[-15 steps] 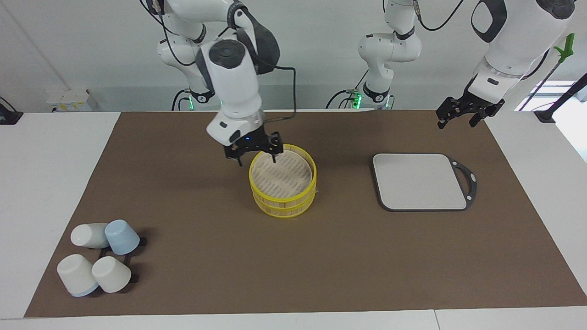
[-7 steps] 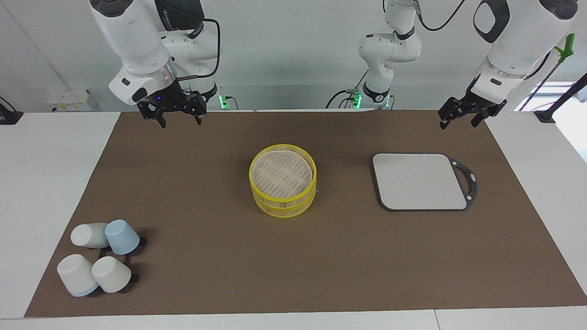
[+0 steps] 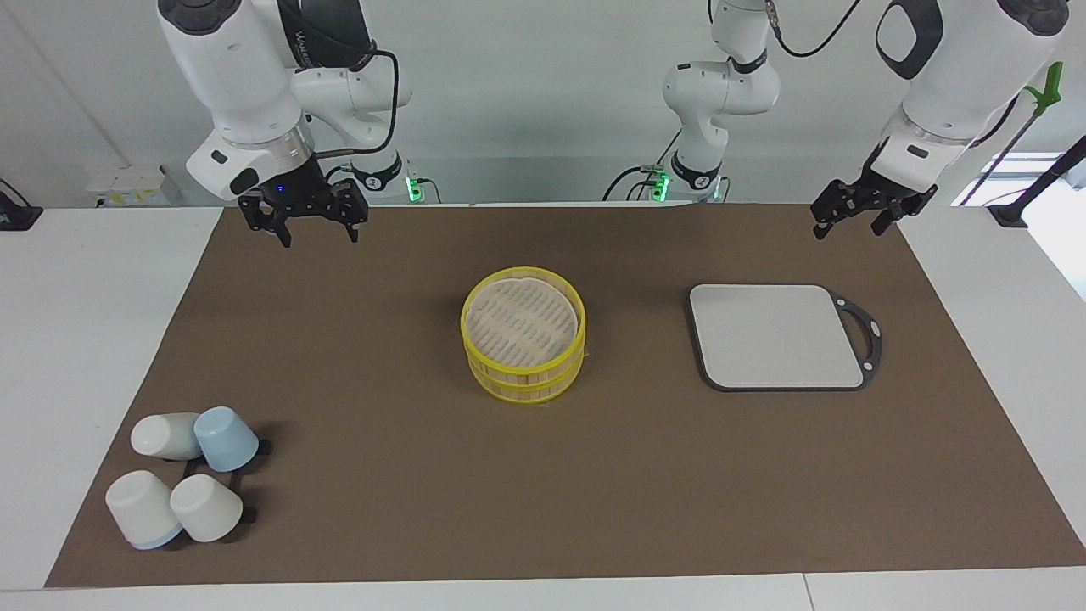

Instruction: Place bun in steamer

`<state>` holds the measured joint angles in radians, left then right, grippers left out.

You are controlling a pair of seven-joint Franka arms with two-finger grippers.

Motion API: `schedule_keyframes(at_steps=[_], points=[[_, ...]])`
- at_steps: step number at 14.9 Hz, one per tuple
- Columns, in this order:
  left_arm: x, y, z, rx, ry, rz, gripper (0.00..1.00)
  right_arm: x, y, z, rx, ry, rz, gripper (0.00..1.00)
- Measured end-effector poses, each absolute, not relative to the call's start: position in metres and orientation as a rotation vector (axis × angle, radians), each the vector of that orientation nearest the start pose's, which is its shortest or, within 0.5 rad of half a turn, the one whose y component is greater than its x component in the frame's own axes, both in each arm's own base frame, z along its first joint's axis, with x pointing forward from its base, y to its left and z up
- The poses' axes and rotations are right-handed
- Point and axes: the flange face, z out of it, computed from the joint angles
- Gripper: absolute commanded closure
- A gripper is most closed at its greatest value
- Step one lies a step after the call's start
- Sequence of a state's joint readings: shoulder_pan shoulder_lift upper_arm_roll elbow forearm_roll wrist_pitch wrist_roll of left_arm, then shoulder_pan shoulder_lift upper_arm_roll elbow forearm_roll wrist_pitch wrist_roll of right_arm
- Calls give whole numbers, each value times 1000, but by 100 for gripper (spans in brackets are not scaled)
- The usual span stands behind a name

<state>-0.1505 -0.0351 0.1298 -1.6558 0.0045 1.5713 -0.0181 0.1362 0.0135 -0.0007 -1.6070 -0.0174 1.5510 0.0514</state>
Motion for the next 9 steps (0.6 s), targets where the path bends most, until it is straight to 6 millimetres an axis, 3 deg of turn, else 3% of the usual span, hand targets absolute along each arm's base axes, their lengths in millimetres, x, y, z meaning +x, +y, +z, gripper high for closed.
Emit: schedule_keyframes(at_steps=[9], points=[[542, -10, 604, -3140, 5, 78, 0, 551, 69, 604, -3163, -123, 86, 0]])
